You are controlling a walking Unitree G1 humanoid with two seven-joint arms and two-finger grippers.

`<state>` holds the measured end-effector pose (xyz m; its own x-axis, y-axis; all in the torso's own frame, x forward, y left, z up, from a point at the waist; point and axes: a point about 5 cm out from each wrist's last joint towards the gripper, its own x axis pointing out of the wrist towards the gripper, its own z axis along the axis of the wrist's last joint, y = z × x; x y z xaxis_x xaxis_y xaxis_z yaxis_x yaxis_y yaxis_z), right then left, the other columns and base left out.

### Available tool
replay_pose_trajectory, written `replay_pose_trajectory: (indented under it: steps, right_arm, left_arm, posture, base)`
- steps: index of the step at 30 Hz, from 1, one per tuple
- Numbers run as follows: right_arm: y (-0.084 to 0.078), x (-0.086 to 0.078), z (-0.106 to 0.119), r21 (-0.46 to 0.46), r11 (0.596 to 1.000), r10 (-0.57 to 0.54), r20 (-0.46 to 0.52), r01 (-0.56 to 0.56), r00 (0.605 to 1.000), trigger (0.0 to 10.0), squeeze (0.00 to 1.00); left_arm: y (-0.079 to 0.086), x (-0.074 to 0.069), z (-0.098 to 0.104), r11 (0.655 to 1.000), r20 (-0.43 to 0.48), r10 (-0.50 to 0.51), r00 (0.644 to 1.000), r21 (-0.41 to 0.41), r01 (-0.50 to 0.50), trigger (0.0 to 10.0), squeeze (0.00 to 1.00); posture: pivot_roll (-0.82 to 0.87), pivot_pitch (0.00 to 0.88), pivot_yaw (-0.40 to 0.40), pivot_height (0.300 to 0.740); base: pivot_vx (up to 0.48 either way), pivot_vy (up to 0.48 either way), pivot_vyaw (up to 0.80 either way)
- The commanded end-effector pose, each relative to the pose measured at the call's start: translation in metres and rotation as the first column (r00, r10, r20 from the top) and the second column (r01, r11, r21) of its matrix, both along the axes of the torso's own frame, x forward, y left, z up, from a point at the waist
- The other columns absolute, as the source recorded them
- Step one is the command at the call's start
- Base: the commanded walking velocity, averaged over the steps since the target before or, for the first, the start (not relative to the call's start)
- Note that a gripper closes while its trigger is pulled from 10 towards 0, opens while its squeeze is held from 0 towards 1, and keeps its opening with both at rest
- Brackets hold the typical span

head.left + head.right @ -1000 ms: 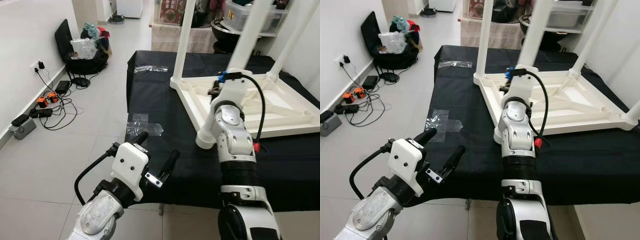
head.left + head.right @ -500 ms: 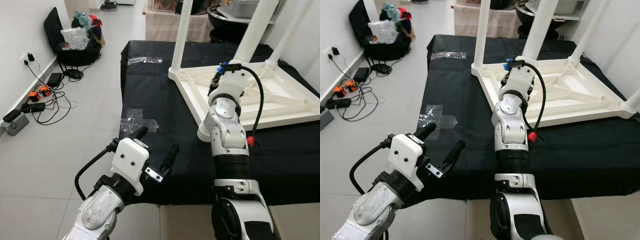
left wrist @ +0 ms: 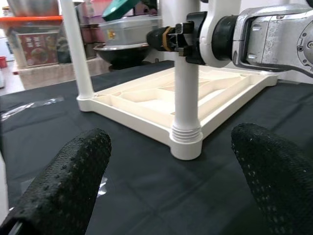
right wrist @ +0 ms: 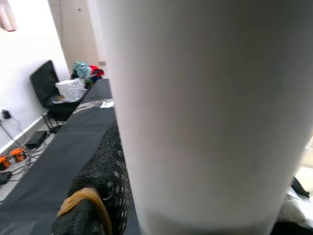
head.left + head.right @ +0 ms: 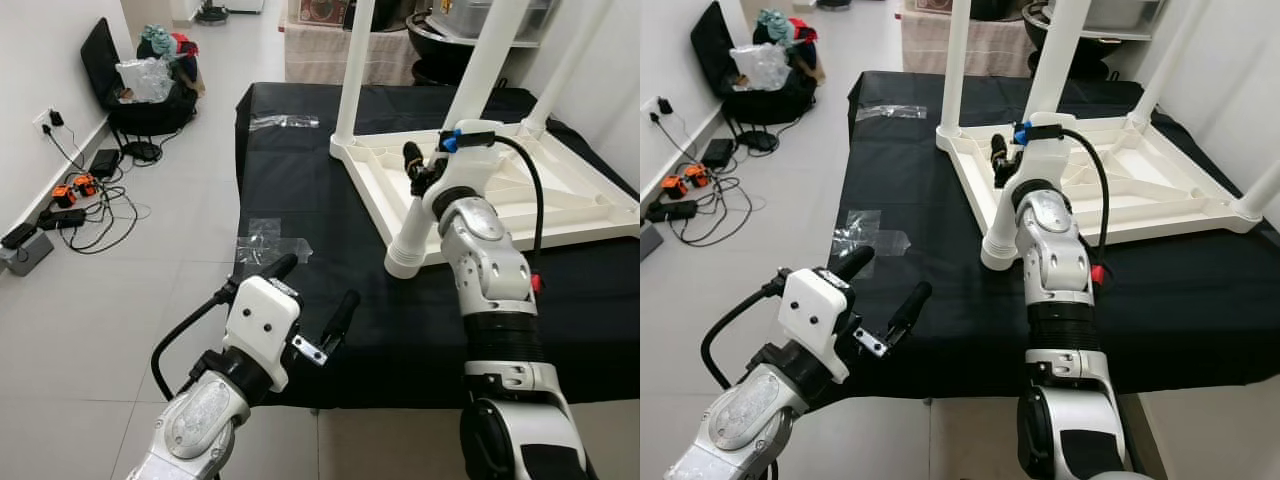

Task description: Building children table

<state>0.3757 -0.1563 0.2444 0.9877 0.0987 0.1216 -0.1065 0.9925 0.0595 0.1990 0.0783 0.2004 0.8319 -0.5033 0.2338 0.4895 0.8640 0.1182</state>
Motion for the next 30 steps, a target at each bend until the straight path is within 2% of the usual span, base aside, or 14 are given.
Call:
replay_pose_trajectory:
  steps: [1,3,4,5,7,8,11,12,18,19,20,21,24,30]
  right_arm:
    - [0.008,0.001,-0.010,0.035,0.994,0.104,-0.044,-0.103,0.994,10.0,0.00]
    - [0.007,0.001,-0.010,0.046,0.991,0.128,-0.047,-0.126,0.991,10.0,0.00]
    - [0.008,-0.001,-0.011,0.048,0.973,0.229,-0.043,-0.227,0.972,10.0,0.00]
    - [0.009,-0.003,-0.014,0.007,0.933,0.359,-0.039,-0.359,0.933,10.0,0.00]
    - [0.009,-0.003,-0.021,-0.038,0.869,0.492,-0.051,-0.494,0.869,10.0,0.00]
    - [0.009,-0.002,-0.023,-0.046,0.861,0.505,-0.058,-0.507,0.861,10.0,0.00]
    - [0.010,0.006,-0.026,-0.055,0.886,0.457,-0.065,-0.461,0.887,10.0,0.00]
    - [0.013,0.007,-0.028,-0.048,0.890,0.450,-0.069,-0.454,0.890,10.0,1.00]
    - [0.027,0.003,-0.032,-0.028,0.867,0.496,-0.058,-0.498,0.866,10.0,1.00]
    - [0.029,-0.001,-0.033,-0.041,0.828,0.558,-0.052,-0.560,0.828,10.0,0.80]
    - [0.029,-0.001,-0.033,-0.041,0.828,0.558,-0.052,-0.560,0.828,10.0,0.80]
    - [0.028,-0.004,-0.034,-0.040,0.792,0.607,-0.056,-0.609,0.793,10.0,0.00]
    - [0.026,-0.007,-0.034,-0.077,0.745,0.660,-0.055,-0.662,0.749,10.0,0.00]
    - [0.013,0.002,-0.027,-0.119,0.777,0.618,-0.045,-0.618,0.785,10.0,0.00]
  left_arm:
    - [0.000,0.001,-0.003,1.000,-0.011,0.005,1.000,0.005,-0.005,10.0,0.00]
    - [0.000,0.001,-0.003,1.000,-0.011,0.005,1.000,0.006,-0.005,10.0,0.00]
    - [0.000,0.001,-0.003,1.000,-0.011,0.005,1.000,0.006,-0.004,10.0,0.00]
    - [-0.001,0.001,-0.004,1.000,-0.011,0.002,1.000,0.005,-0.002,10.0,0.00]
    - [-0.002,0.000,-0.004,1.000,-0.010,-0.002,1.000,0.002,0.002,10.0,0.00]
    - [-0.002,0.000,-0.004,1.000,-0.010,-0.003,1.000,0.001,0.003,10.0,0.00]
    - [-0.003,0.000,-0.002,1.000,-0.005,-0.006,1.000,0.002,0.006,10.0,0.00]
    - [-0.004,0.000,-0.002,1.000,-0.004,-0.007,1.000,0.001,0.007,10.0,0.00]
    - [-0.004,-0.001,0.000,1.000,-0.002,-0.008,1.000,-0.001,0.008,10.0,0.00]
    - [-0.005,-0.002,0.000,1.000,-0.004,-0.011,1.000,-0.004,0.011,10.0,0.00]
    - [-0.005,-0.002,0.000,1.000,-0.004,-0.011,1.000,-0.004,0.011,10.0,0.00]
    - [-0.006,-0.003,0.000,1.000,-0.006,-0.014,1.000,-0.006,0.014,10.0,0.00]
    - [-0.009,-0.005,0.001,0.999,-0.005,-0.038,0.999,-0.009,0.038,10.0,0.00]
    - [-0.013,-0.007,0.001,0.997,-0.011,-0.070,0.997,-0.017,0.070,10.0,0.00]
  posture:
    - [0.09,0.082,-0.100,0.740]
    - [0.09,0.082,-0.100,0.740]
    - [0.09,0.082,-0.100,0.740]
    - [0.09,0.066,-0.097,0.740]
    - [0.09,0.059,-0.098,0.740]
    - [0.09,0.059,-0.098,0.740]
    - [0.10,0.054,-0.103,0.740]
    - [0.10,0.054,-0.104,0.740]
    - [0.11,0.057,-0.105,0.740]
    - [0.11,0.060,-0.105,0.740]
    - [0.11,0.060,-0.105,0.740]
    - [0.11,0.060,-0.105,0.740]
    - [0.10,0.060,-0.102,0.740]
    - [0.10,0.061,-0.101,0.740]
  base:
    - [0.000,0.000,0.00]
    - [0.000,0.000,0.00]
    - [0.000,0.000,0.00]
    - [0.000,0.000,0.00]
    - [0.000,0.000,0.00]
    - [0.000,0.000,0.00]
    - [0.000,0.000,0.00]
    - [0.000,0.000,0.00]
    - [0.000,0.000,0.00]
    - [0.000,0.000,0.00]
    - [0.000,0.000,0.00]
    - [0.000,0.000,0.00]
    - [0.000,0.000,0.00]
    - [0.000,0.000,0.00]
